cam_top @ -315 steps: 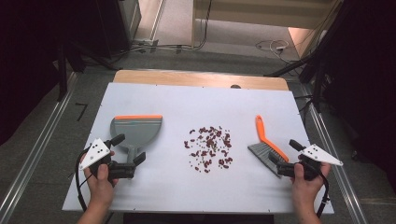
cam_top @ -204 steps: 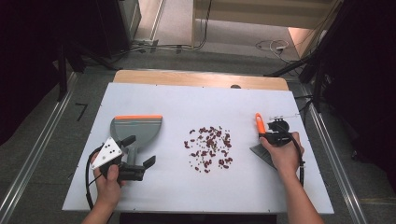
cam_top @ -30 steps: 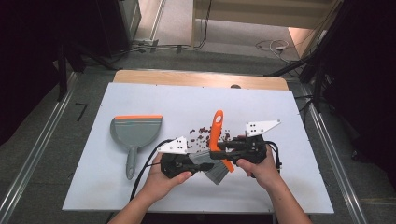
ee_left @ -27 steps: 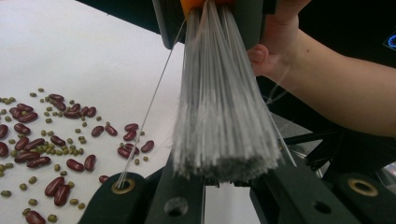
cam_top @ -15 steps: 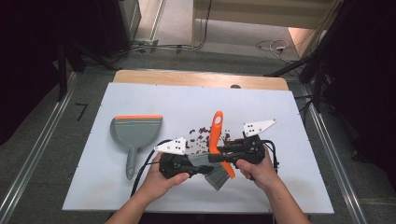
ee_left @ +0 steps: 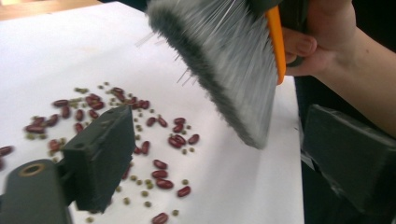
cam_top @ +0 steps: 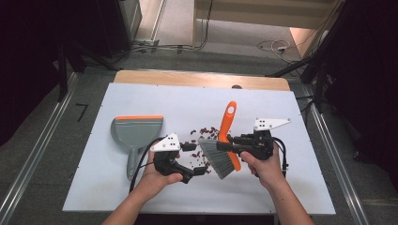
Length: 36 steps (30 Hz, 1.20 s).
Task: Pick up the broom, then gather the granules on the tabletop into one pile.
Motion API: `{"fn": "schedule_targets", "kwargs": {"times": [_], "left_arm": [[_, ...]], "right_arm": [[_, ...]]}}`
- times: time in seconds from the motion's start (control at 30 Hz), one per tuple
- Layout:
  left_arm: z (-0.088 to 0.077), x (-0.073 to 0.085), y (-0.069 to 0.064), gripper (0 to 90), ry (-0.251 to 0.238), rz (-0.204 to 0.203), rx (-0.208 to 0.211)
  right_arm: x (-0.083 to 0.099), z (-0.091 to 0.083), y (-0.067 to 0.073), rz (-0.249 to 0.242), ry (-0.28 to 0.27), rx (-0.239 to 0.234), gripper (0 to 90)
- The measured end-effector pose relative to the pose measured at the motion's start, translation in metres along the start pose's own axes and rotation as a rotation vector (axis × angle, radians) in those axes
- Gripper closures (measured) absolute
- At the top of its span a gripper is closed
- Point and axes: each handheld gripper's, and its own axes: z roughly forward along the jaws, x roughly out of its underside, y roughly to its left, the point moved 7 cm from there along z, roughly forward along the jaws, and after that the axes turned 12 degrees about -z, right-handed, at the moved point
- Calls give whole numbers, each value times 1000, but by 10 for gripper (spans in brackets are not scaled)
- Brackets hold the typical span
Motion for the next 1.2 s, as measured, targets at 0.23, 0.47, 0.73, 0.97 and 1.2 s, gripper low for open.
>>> {"fn": "schedule_targets", "kwargs": {"times": [0.23, 0.47, 0.73, 0.97, 1.2], "left_arm": [[-17, -4, 9, 0, -36, 8, -44], [-33, 2, 17, 0, -43, 18, -86], [-62, 2, 26, 0, -110, 36, -147], [-80, 6, 34, 0, -118, 51, -199], [-85, 13, 40, 0, -122, 39, -210]], "right_arm": [[9, -11, -25, -9, 99, 239, 689], [12, -19, -40, -15, 142, 354, 689], [2, -35, -59, -16, 172, 466, 688], [8, -35, -84, 0, 249, 558, 688], [7, -36, -108, -13, 349, 644, 688]]}}
